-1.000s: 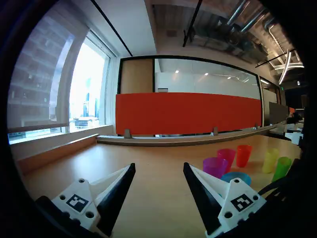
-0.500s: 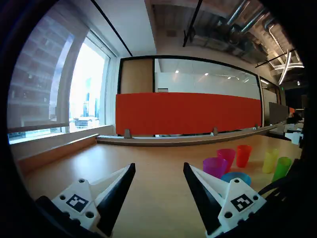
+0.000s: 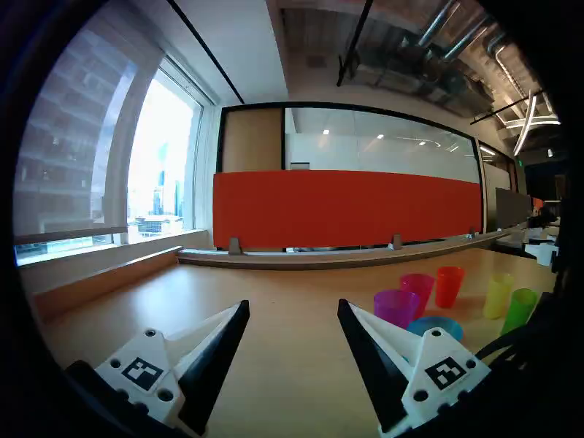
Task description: Pour water
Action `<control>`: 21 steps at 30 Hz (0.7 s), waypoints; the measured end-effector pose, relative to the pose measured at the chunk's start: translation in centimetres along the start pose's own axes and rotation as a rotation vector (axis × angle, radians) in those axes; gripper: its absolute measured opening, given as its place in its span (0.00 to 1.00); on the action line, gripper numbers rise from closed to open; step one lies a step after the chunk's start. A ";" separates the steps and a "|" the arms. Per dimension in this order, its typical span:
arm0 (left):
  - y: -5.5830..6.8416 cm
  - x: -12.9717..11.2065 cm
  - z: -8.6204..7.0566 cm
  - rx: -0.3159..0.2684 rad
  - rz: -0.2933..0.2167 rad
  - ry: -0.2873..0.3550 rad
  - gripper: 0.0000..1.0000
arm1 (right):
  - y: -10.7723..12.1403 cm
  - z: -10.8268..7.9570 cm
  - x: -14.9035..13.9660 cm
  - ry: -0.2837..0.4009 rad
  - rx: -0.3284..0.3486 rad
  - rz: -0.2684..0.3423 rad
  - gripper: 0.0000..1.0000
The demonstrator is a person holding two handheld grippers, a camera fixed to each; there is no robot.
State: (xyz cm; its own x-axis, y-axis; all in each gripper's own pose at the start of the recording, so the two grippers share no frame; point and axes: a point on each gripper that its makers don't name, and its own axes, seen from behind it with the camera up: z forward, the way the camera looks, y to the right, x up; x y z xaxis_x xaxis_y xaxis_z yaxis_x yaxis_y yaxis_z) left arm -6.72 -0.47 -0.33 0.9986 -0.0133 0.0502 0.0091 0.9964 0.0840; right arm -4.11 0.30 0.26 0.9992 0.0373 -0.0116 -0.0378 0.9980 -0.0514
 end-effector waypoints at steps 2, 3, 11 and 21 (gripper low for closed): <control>0.0 0.0 0.0 0.000 0.000 0.000 0.89 | 0.0 0.0 0.0 0.000 0.000 0.000 1.00; 0.0 0.0 0.0 0.000 0.000 0.000 0.89 | 0.0 0.0 0.0 0.000 0.000 0.000 1.00; 0.0 0.1 -0.1 0.000 0.000 0.000 0.89 | 0.1 0.0 0.0 0.000 0.000 0.000 1.00; -0.1 0.5 -0.1 0.000 -0.001 -0.001 0.89 | 0.1 0.1 0.0 0.000 0.000 0.000 1.00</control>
State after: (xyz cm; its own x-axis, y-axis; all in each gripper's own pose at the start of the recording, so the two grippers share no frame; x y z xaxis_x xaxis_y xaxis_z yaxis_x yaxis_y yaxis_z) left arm -6.22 -0.58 -0.45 0.9986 -0.0140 0.0510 0.0097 0.9964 0.0839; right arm -4.15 0.37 0.33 0.9992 0.0371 -0.0116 -0.0377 0.9979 -0.0518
